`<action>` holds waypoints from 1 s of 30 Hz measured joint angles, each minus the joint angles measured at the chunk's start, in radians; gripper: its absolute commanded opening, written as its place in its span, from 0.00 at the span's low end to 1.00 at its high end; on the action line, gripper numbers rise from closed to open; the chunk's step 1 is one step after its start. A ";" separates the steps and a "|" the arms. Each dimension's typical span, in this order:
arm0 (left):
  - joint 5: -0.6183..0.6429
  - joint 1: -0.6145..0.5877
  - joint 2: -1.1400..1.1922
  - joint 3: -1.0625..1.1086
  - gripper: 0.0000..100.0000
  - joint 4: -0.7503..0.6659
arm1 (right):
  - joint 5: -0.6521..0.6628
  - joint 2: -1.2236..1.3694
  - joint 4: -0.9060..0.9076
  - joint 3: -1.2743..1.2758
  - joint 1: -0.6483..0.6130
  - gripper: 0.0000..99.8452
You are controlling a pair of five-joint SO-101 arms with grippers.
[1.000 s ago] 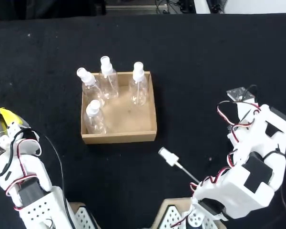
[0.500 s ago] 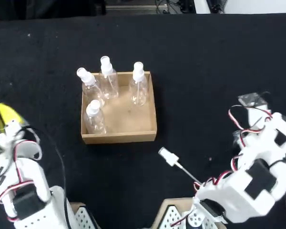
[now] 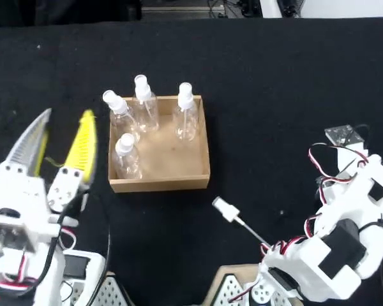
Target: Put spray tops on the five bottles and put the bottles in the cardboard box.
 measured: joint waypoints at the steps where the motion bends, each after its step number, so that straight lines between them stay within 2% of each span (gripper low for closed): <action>1: -0.003 0.044 0.064 -0.055 0.17 0.031 | -0.017 0.000 0.000 0.000 0.000 0.01; 8: 0.000 0.397 0.505 -0.361 0.17 0.238 | -0.078 0.000 0.000 0.000 0.009 0.01; 11: -0.005 0.480 0.624 -0.371 0.17 0.265 | -0.081 0.000 0.000 0.000 0.015 0.01; 14: 0.032 0.505 0.709 -0.362 0.17 0.264 | -0.083 0.000 0.000 0.000 0.026 0.01; 22: 0.143 0.601 0.833 -0.172 0.17 0.137 | -0.083 0.000 0.000 0.000 0.023 0.01; 27: 0.091 0.740 0.833 0.054 0.18 0.035 | -0.083 0.000 0.000 0.000 0.028 0.01; 30: 0.106 0.807 0.833 0.206 0.18 -0.048 | -0.083 0.000 0.000 0.000 0.028 0.01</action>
